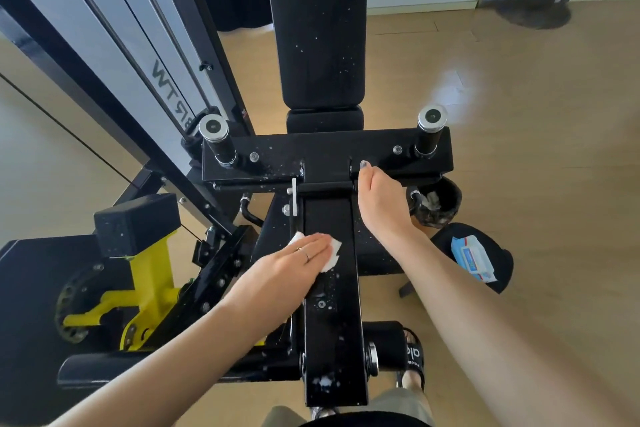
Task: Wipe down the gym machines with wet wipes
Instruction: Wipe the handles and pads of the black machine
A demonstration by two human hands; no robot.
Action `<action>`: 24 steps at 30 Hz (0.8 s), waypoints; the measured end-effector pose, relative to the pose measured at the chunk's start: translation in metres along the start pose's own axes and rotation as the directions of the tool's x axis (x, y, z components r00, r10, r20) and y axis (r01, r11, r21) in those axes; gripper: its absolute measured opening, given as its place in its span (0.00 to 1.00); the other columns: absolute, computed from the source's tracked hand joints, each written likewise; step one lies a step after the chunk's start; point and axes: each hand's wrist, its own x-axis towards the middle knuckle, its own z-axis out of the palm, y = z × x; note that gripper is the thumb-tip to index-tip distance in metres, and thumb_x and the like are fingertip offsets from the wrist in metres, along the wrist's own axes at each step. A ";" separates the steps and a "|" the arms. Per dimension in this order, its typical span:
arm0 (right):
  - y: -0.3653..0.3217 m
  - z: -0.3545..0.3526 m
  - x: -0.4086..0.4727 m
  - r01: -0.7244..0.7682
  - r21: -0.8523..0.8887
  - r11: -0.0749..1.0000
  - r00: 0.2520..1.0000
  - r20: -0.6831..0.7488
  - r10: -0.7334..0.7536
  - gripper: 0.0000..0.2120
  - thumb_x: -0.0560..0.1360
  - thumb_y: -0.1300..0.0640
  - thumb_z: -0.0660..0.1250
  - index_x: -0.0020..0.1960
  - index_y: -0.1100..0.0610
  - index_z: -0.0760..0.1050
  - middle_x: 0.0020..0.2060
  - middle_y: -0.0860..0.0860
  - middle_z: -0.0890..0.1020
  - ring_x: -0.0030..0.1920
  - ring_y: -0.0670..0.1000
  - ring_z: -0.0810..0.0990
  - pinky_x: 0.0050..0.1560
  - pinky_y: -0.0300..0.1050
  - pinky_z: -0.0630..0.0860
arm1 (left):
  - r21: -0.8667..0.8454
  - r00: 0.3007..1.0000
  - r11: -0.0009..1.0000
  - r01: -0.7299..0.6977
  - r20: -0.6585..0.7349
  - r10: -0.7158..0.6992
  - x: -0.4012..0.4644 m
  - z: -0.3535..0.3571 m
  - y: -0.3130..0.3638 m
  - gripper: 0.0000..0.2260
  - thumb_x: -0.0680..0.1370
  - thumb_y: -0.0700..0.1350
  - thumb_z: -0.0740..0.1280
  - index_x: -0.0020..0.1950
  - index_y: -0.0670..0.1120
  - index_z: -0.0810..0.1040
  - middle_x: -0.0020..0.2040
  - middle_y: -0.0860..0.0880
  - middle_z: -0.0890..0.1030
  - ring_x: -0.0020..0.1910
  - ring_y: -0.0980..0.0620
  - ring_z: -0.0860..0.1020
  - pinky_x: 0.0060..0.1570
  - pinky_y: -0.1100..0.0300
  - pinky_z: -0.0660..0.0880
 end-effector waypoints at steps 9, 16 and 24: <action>0.003 0.001 0.002 -0.003 -0.017 1.000 1.000 0.006 0.003 0.25 0.87 0.45 0.46 0.42 0.57 0.72 0.35 0.52 0.79 0.40 0.54 0.80 0.42 0.50 0.74 | -0.062 1.000 0.998 0.008 0.026 -0.007 -0.003 -0.014 0.001 0.29 0.65 0.37 0.79 0.66 0.40 0.80 0.66 0.44 0.80 0.65 0.48 0.78 0.63 0.57 0.77; 0.000 0.000 0.001 -0.016 -0.028 0.999 1.000 -0.012 0.016 0.24 0.87 0.46 0.46 0.39 0.55 0.68 0.34 0.51 0.77 0.39 0.54 0.79 0.41 0.46 0.69 | -0.088 0.999 0.996 -0.014 -0.035 0.011 0.015 -0.010 0.000 0.24 0.74 0.30 0.68 0.71 0.36 0.73 0.73 0.44 0.73 0.74 0.47 0.69 0.72 0.53 0.69; 0.000 0.000 0.001 -0.027 -0.035 0.999 1.000 0.006 0.027 0.24 0.88 0.46 0.46 0.45 0.58 0.73 0.35 0.51 0.78 0.37 0.51 0.78 0.38 0.46 0.70 | -0.131 0.978 0.969 -0.210 -0.009 0.211 -0.028 -0.012 0.007 0.27 0.72 0.38 0.75 0.72 0.47 0.76 0.73 0.52 0.74 0.75 0.56 0.67 0.75 0.58 0.57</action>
